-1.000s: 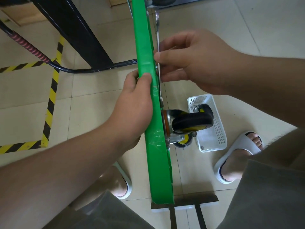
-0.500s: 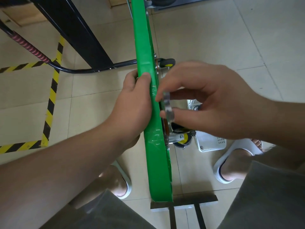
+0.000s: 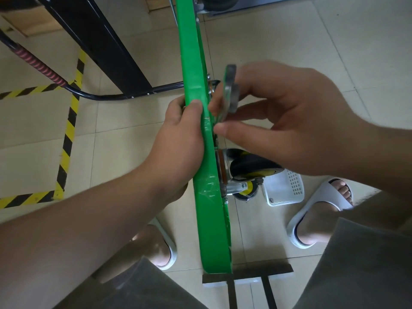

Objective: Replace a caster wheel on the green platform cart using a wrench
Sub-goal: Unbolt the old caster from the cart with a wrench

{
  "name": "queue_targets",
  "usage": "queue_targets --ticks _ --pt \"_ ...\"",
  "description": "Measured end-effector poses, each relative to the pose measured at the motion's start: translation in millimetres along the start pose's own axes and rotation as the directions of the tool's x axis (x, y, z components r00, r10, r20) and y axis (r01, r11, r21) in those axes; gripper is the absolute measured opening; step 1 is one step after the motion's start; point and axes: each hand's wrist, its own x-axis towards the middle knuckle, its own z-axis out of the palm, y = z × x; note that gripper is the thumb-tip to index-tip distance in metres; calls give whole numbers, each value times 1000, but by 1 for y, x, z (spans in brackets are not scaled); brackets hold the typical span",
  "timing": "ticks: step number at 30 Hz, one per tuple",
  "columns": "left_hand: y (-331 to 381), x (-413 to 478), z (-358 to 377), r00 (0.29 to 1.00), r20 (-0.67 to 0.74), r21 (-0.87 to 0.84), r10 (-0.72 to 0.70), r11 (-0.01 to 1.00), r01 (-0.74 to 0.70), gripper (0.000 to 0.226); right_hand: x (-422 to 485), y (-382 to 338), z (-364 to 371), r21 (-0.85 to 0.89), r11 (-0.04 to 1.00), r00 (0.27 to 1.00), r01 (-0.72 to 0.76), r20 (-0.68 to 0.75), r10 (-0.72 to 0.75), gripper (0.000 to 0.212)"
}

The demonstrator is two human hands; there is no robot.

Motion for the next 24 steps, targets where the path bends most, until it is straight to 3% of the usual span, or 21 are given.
queue_targets --ticks 5,8,16,24 --pt "10 -4 7 998 -2 131 57 990 -56 34 6 5 -10 7 1000 998 -28 -63 28 24" --pt "13 -5 7 1000 3 85 2 996 -2 29 7 12 -16 -36 997 993 -74 -98 71 26" --pt "15 -7 8 1000 8 85 0 996 -1 30 4 32 -18 -164 943 950 -291 -167 265 16" --pt "15 -7 8 1000 -25 116 11 993 -8 32 -4 72 -15 -254 874 909 -415 -163 384 16"
